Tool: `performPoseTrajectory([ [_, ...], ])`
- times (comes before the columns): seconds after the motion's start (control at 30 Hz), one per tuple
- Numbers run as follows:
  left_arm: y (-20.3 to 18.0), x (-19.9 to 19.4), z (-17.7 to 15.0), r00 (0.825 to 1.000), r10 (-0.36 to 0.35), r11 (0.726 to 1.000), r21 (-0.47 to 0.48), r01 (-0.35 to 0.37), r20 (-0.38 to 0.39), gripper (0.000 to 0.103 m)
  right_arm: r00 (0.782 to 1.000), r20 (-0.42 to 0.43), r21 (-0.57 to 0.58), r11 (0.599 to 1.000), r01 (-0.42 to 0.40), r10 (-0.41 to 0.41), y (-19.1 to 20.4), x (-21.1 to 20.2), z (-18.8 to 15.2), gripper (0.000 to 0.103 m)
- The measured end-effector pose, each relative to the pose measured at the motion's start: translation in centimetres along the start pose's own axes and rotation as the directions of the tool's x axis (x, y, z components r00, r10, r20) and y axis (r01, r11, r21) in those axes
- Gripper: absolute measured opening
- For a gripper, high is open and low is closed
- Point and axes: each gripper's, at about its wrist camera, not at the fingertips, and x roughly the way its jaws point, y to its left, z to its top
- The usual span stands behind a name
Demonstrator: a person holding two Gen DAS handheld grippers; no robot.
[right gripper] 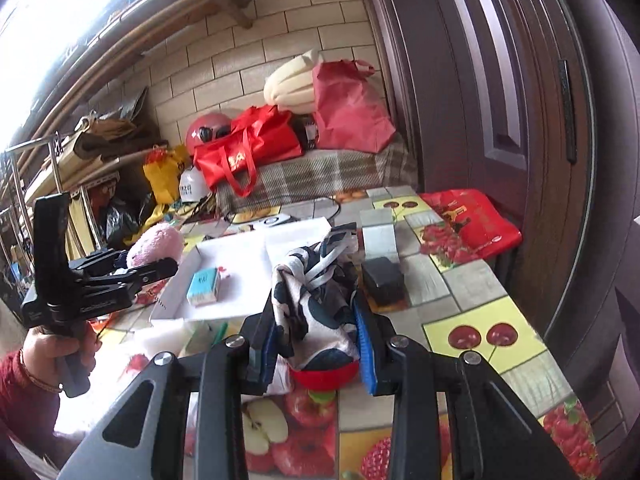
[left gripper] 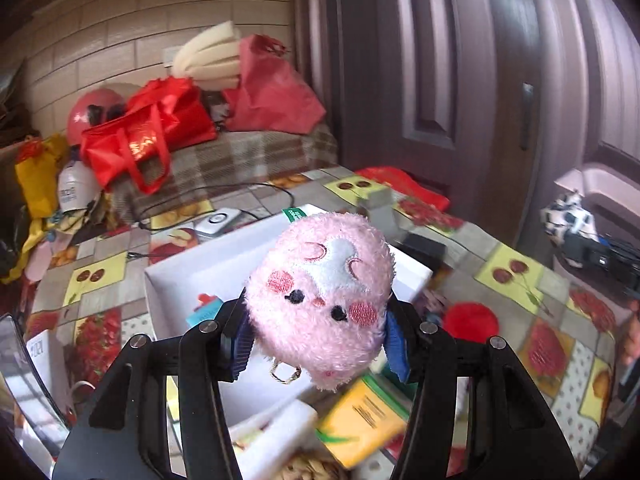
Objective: Organize soft objects
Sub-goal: 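Set the pink plush onto the teal notebook with left tool while right tool drops the cloth in the box, then open both tools and withdraw them from the white box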
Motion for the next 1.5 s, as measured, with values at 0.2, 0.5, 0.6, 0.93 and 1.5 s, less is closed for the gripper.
performPoseTrajectory([
  [0.2,3.6,3.6,1.4,0.998,0.063,0.991,-0.116,-0.063,0.001,0.054,0.999,-0.001,0.009,0.999,0.045,-0.045,0.6,3.4,3.1,0.033],
  [0.5,7.1,6.4,0.3,0.992,0.113,0.978,-0.170,-0.122,-0.060,0.054,0.985,-0.133,-0.021,0.994,0.111,-0.113,2.3,11.7,4.2,0.033],
  [0.6,8.3,7.6,-0.5,0.989,0.107,0.971,-0.201,-0.126,-0.104,0.054,0.969,-0.207,-0.023,0.991,0.135,-0.137,2.8,15.5,3.5,0.033],
  [0.93,9.5,8.6,-1.3,0.983,0.121,0.965,-0.216,-0.150,-0.142,0.054,0.930,-0.335,-0.043,0.989,0.143,-0.149,4.2,21.8,1.3,0.033],
  [1.5,9.6,7.2,-0.8,0.979,0.200,0.957,-0.202,-0.206,-0.050,0.103,0.938,-0.312,-0.078,0.988,0.134,-0.152,5.9,22.3,1.3,0.103],
])
